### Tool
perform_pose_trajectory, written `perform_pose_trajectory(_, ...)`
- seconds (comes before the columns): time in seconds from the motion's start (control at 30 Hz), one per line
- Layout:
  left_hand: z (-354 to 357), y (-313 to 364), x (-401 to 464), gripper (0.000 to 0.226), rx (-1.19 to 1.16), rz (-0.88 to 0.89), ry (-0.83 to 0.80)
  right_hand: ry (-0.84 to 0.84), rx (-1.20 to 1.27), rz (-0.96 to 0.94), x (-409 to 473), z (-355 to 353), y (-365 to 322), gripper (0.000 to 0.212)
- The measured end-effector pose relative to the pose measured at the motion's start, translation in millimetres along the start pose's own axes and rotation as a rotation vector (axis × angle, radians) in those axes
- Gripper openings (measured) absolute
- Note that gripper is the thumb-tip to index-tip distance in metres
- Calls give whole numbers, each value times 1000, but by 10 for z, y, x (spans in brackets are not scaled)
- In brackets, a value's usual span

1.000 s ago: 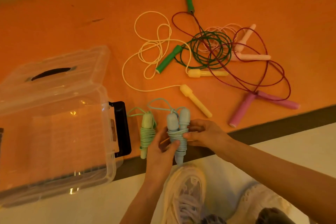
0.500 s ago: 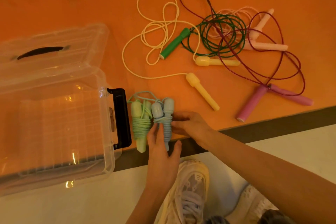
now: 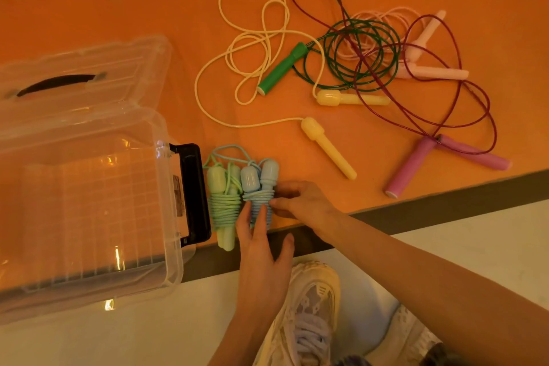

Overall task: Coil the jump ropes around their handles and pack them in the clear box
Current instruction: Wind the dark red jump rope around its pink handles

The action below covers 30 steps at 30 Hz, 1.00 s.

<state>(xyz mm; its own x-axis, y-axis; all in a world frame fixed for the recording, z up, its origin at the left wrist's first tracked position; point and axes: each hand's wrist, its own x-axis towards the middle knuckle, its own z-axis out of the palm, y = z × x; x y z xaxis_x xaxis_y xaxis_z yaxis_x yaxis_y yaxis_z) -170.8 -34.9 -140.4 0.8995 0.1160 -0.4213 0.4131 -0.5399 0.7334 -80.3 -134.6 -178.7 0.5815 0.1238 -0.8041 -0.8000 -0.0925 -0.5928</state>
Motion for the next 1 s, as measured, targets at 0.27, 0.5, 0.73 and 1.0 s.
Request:
perform_pose_trajectory(0.27, -16, 102, -35, 60, -7, 64, 21, 25, -24, 29, -42, -74, 39, 38)
perform_pose_trajectory(0.5, 95, 249, 0, 60, -21, 73, -35, 18, -80, 53, -89, -185, 44, 37)
perform_pose_trajectory(0.73, 200, 439, 66, 61, -12, 154, -72, 294, -281, -269, -437, -804, -183, 21)
perform_pose_trajectory(1.0, 289, 594, 73, 58, 6, 216, -105, 892, -251, -154, -404, -1714, 66, 48)
